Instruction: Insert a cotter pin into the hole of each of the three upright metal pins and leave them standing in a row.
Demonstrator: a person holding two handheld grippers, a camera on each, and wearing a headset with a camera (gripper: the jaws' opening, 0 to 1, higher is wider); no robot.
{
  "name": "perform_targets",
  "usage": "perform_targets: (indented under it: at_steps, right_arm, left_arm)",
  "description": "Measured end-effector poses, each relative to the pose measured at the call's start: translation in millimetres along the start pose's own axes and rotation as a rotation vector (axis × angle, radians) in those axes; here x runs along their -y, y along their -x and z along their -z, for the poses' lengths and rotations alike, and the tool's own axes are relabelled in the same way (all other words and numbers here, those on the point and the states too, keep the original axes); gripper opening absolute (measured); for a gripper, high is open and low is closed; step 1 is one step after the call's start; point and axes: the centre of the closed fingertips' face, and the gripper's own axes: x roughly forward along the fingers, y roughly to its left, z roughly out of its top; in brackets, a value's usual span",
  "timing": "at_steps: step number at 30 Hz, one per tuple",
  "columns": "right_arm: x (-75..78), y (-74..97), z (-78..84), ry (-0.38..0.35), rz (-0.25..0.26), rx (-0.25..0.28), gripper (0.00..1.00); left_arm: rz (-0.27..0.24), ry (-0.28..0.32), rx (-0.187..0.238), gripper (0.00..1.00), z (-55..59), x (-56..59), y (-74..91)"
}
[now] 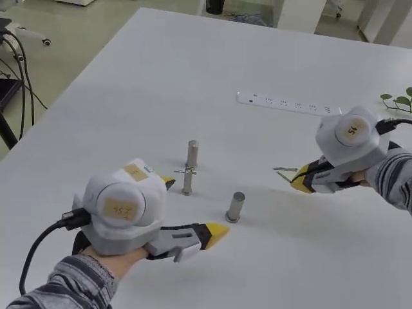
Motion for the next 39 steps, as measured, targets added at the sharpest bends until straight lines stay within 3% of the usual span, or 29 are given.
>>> perform_targets:
  at_steps: [8, 18, 22, 28, 35, 39]
  right_arm:
    - [-31.3, 15.0, -22.9, 0.084, -0.023, 0.054, 0.00]
    - [-60.4, 21.9, -45.1, 0.200, -0.036, 0.102, 0.00]
    - [-69.7, 22.8, -53.7, 0.252, -0.046, 0.124, 0.00]
    - [-87.6, 25.7, -68.5, 0.396, -0.055, 0.158, 0.00]
    - [-101.1, 29.5, -79.4, 0.480, -0.050, 0.185, 0.00]
    - [-107.8, 32.4, -86.2, 0.514, -0.050, 0.208, 0.00]
  left_arm:
    - [0.031, 0.008, -0.022, 0.62, 1.0, 7.4, -1.0]
    - [0.075, 0.065, -0.003, 0.52, -11.2, 15.6, 0.3]
    - [0.070, 0.070, 0.015, 0.48, -19.9, 16.1, 2.3]
    - [0.112, 0.171, 0.028, 0.40, -27.0, 22.8, 0.8]
    - [0.151, 0.226, 0.032, 0.29, -28.1, 32.4, 0.4]
    - [0.177, 0.279, 0.055, 0.20, -32.3, 37.8, 1.6]
